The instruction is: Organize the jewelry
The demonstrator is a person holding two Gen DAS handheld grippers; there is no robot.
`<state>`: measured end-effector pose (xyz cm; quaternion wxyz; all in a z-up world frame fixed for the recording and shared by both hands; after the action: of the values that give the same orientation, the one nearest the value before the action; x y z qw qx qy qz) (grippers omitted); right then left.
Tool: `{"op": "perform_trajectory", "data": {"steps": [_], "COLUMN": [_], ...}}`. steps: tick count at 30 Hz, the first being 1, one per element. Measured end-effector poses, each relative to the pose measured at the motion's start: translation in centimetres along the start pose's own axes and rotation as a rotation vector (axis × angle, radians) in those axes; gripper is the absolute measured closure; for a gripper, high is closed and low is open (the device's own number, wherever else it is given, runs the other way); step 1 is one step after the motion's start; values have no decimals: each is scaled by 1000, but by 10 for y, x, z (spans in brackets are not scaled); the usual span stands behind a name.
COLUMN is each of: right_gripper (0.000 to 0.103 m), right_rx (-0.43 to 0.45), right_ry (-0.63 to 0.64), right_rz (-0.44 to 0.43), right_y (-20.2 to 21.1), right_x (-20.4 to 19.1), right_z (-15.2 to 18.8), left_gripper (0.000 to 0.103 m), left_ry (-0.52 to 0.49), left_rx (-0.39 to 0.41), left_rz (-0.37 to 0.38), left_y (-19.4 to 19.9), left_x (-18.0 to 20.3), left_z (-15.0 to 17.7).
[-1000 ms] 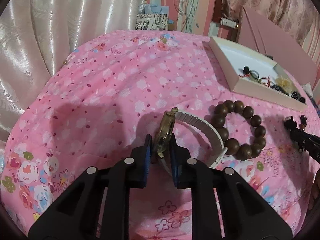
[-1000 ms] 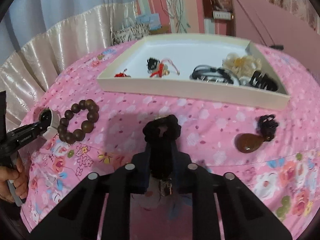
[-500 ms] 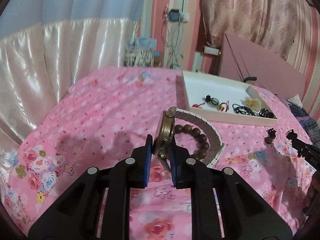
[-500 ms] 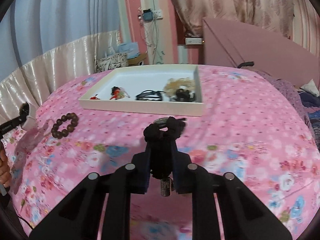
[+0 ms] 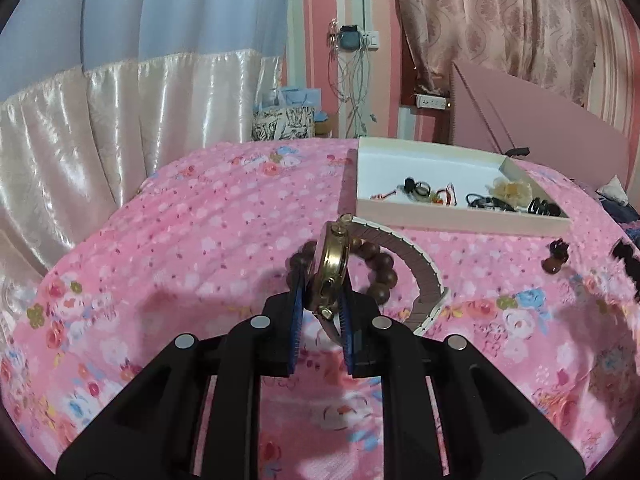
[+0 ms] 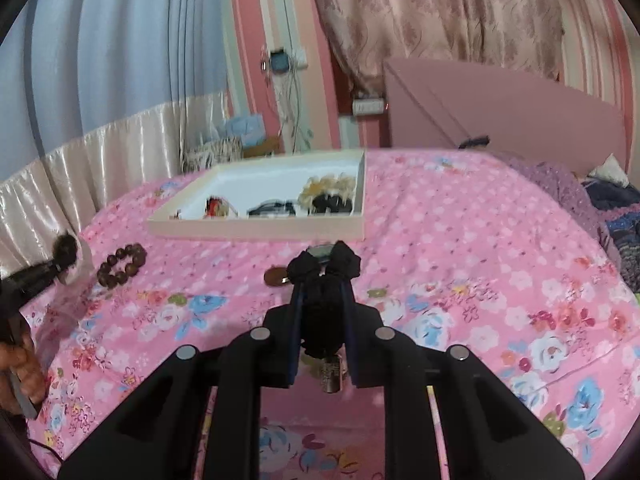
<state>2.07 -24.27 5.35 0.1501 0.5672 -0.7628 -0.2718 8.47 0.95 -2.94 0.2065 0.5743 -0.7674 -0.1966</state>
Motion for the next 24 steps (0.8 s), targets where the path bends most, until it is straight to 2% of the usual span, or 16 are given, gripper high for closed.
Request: {"op": "perform_trajectory", "data": {"steps": [4,12,18,24], "right_gripper": [85,85,85,85], "right_rx": [33,46,31,37], "right_ry": [7,15,-5,24], "right_rz": [23,47,49,58], "right_y": [6,9,7,8], "right_x": [-1,0,4,-3], "right_z": [0,-1,-2,-2], "left_gripper": [88,88,88,88], "left_ry": [30,-103,-59,-102], "left_rx": [25,37,56,66], "left_rz": [-21,-71,-66,-80], "left_y": [5,8,14,16], "left_x": [-8,16,7,15], "left_z": [-1,-1,-2,-2]}}
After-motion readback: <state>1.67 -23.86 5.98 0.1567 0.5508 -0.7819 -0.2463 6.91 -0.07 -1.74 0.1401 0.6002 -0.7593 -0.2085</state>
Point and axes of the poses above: each gripper's, at about its wrist camera, not at the fingertips, and y roughly against the way its jaws point, x to its right, z to its underside, the point moved 3 cm from there along -y, roughly the way its jaws point, and after that the axes turned 12 degrees about z, right-handed, at the moved point
